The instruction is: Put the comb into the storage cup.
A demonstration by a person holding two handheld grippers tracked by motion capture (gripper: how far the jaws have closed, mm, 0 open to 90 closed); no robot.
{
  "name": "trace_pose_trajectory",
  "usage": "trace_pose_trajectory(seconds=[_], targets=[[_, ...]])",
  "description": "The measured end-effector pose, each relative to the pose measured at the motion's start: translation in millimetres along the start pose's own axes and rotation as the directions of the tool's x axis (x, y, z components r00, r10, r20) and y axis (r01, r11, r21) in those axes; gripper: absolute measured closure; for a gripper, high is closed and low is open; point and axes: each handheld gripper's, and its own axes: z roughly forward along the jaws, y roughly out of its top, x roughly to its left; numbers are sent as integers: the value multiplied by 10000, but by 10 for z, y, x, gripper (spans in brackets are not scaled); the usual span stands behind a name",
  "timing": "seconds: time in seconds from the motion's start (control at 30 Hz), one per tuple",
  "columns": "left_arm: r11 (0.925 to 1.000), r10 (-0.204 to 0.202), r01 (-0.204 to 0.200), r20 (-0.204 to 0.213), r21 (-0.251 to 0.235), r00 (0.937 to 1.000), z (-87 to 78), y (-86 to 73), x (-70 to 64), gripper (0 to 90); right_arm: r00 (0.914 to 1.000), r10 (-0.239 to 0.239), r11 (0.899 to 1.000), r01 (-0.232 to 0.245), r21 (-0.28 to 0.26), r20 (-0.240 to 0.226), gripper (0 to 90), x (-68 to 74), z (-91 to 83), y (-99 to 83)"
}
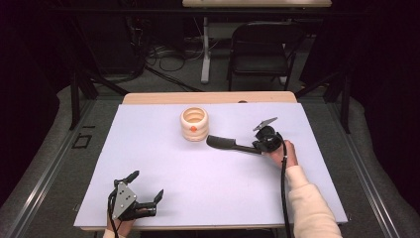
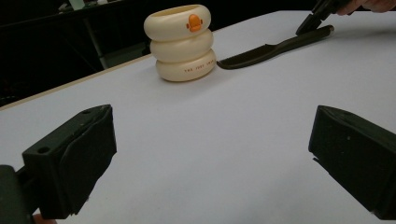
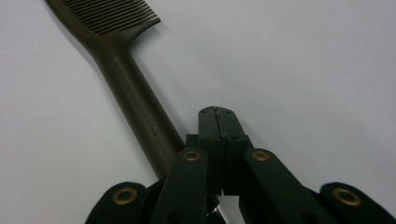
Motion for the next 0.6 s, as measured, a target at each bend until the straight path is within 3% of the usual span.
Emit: trace_pose_trajectory(seconds=[0.6], targets=[[10000, 8, -8, 7, 5, 10000, 3, 0, -4, 8, 9998, -80, 9997, 83, 208, -176, 900, 37, -17, 6]])
